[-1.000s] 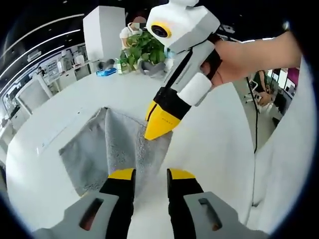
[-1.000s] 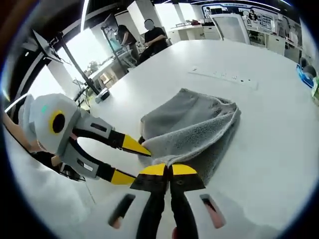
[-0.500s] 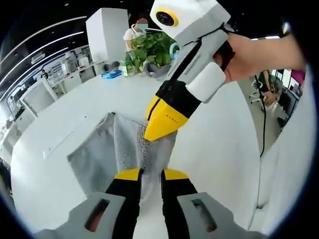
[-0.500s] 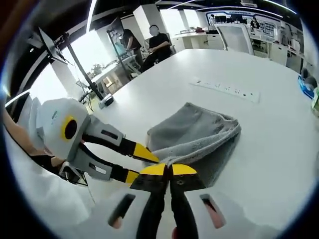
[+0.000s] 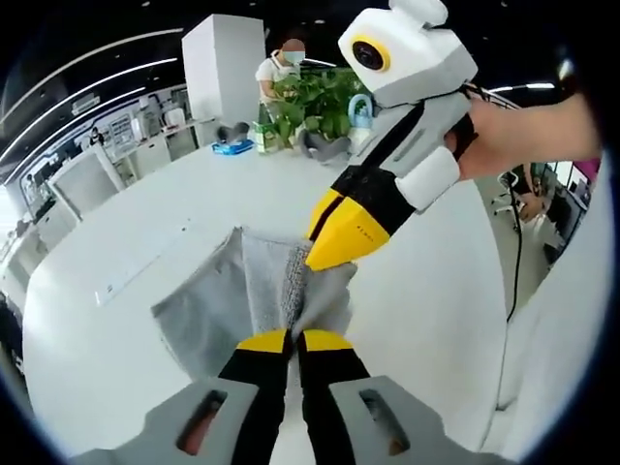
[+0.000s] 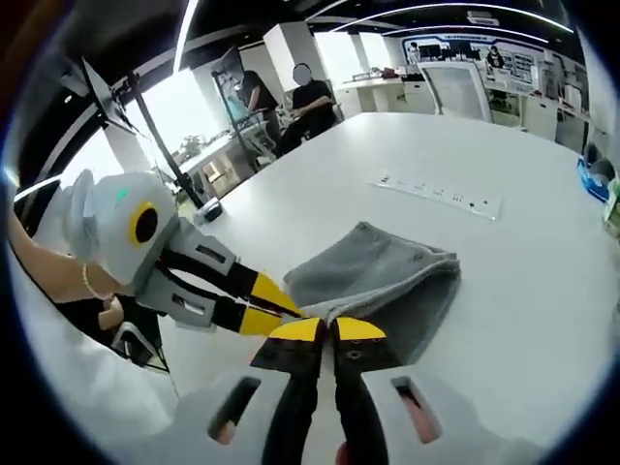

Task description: Fold the towel on the table until its edges align and the towel forms a compact rectangular stack.

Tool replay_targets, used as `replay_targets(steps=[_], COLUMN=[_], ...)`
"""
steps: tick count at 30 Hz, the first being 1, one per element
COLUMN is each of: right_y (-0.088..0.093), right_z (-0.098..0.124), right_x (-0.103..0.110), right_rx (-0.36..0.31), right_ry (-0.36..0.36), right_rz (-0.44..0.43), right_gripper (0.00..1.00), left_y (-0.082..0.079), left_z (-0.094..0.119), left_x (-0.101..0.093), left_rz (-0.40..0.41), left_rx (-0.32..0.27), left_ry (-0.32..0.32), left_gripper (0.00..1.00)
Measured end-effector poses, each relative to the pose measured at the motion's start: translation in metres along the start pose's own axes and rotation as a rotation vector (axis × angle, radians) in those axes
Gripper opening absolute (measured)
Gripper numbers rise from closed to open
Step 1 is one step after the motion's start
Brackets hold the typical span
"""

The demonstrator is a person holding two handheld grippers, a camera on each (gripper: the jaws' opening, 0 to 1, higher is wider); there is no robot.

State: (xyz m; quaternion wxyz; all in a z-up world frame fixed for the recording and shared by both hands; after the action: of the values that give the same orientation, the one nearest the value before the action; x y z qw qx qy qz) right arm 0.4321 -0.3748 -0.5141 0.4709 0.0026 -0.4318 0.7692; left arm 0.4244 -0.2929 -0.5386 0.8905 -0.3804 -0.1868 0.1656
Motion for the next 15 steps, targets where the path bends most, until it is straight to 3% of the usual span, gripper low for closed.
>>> replay_targets(steps=[15], right_y=[0.0], right_z=[0.005], right_x=[-0.011], right_rx=[-0.02], right_ry=[0.039], right_rz=[-0.021], right_gripper=[0.0], left_y=[0.003], left_z=[0.011], left_x=[0.026], left_rz=[0.016], left_rx=[-0.004], left_ry=[-0.049], left_gripper=[0.03])
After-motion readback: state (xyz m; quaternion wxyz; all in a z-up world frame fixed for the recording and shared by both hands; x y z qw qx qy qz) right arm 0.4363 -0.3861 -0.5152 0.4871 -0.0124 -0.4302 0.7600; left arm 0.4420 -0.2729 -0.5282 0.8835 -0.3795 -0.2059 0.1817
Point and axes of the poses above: the point that each gripper's makers call its tool centre point, and the gripper's own axes: z roughly backward along the fingers, x roughly to its left, y roughly out of its underside, the point moved 4 cm from there along z, roughly backward along the fingers, and after that the axes turned 10 degrees about -z, right-handed, at the moved point
